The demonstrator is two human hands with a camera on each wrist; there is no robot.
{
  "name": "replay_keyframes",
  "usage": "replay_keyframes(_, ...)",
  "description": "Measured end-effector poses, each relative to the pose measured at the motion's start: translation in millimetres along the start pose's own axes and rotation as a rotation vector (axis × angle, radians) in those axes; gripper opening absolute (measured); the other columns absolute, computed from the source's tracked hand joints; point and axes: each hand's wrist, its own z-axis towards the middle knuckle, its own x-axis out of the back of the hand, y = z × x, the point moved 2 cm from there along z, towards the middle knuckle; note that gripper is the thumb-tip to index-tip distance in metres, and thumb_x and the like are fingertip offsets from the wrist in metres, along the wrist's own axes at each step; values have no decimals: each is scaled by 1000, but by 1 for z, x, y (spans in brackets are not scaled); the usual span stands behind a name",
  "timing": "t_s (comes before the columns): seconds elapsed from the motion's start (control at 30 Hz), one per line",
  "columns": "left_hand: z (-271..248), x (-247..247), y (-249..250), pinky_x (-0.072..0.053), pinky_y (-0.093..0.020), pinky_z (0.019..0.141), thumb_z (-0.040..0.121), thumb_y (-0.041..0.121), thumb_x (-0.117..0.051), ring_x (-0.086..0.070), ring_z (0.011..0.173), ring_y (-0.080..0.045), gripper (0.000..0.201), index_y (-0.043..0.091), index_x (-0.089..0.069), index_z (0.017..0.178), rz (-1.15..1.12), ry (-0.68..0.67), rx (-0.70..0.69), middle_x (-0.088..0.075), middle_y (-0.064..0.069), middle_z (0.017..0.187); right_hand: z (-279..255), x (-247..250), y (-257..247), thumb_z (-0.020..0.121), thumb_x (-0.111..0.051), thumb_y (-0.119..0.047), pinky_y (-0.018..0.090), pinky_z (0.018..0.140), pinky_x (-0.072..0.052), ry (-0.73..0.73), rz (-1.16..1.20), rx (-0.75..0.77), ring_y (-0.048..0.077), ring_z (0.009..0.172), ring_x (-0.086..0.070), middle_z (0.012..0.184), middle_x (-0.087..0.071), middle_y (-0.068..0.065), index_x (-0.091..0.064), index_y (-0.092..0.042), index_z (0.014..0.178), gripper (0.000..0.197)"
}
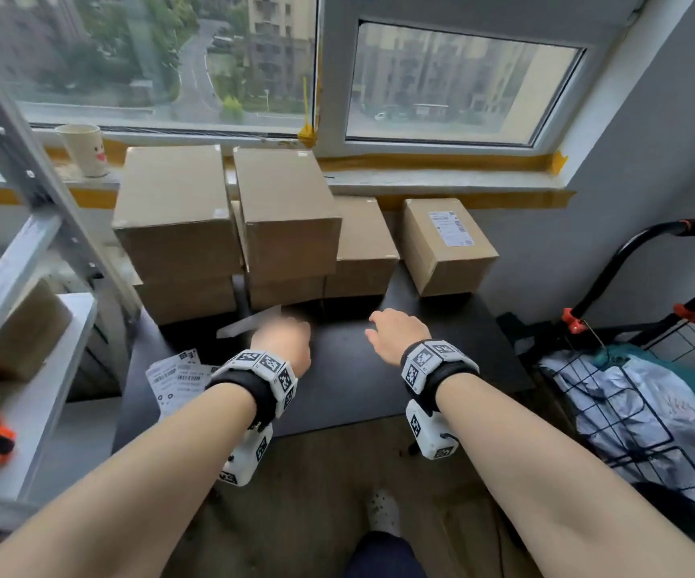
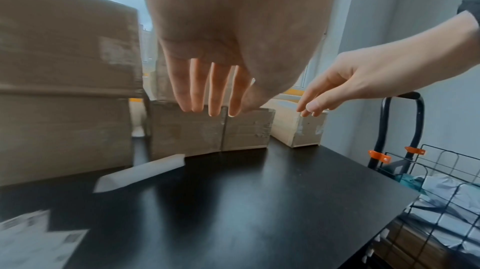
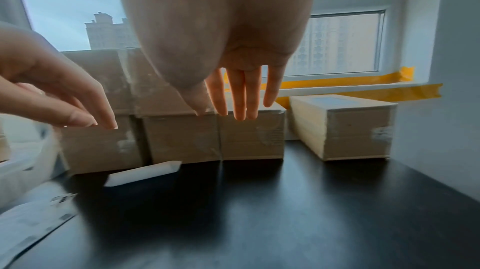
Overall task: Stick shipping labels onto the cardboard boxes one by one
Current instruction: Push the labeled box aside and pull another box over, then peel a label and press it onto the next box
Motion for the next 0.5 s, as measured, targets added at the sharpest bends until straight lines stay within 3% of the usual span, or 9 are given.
replay_keyframes(0.23,-60,-28,-85,-45,-42,85,95,20,-39,-51,115,-30,25,9,-54,111,-62,-48,145,-55,-10,120,-8,-31,-101,99,-36,-31,40,97,-38,-71,-34,154,31,119,-50,130,-52,10,-49,-11,127,37)
replay_keyframes(0.5,-93,-68,-155,-46,-41,86,92,16,-41,-53,114,-29,26,11,-53,114,-156,-157,406,-56,-9,123,7,-74,-174,99,-37,-32,40,100,-38,-180,-65,331,31,120,-51,133,-51,10,-49,-12,130,38)
